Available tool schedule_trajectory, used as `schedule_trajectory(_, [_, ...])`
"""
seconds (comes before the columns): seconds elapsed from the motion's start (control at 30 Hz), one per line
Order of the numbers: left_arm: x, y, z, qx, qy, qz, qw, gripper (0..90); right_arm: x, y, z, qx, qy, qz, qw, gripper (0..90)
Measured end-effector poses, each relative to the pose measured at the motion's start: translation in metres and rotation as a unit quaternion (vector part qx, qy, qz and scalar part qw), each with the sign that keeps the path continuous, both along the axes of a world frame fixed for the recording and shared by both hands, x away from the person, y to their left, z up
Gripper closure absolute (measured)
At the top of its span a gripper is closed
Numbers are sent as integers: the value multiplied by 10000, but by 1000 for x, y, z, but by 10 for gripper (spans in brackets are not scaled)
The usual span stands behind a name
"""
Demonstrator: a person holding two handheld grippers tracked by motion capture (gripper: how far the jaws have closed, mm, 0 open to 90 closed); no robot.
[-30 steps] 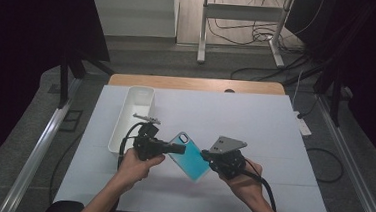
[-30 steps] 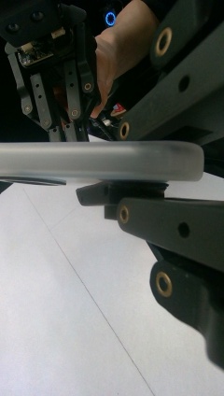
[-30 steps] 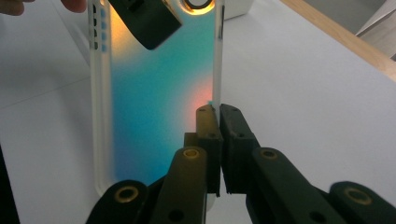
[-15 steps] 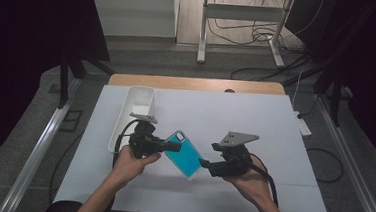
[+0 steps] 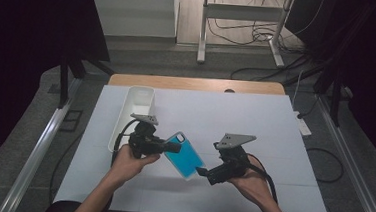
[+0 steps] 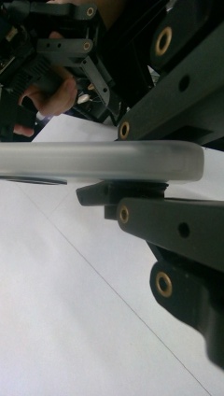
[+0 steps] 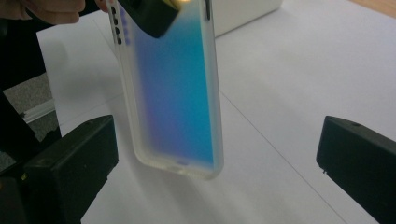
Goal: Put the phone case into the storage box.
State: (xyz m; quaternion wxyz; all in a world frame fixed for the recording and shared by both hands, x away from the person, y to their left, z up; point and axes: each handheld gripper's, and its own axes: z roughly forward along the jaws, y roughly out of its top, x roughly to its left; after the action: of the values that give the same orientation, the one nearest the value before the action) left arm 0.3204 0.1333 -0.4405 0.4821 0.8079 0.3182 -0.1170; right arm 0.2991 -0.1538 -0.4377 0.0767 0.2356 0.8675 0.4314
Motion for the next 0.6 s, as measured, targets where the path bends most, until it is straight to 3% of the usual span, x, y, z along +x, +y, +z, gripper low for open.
schedule_trajectory(0.4, [-5,-10,3,-21,-134,-370,9992,852,2,4,-5,137,320,200,9992,0])
schedule_trajectory(0.5, [-6,-13,5,-36,-166,-460,9988,852,1,9,-6,16,545,249,9982,0])
schedule_trajectory(0.6, [-7,-14,6,-26,-203,-526,9984,852,0,12,-7,-94,556,243,9981,0])
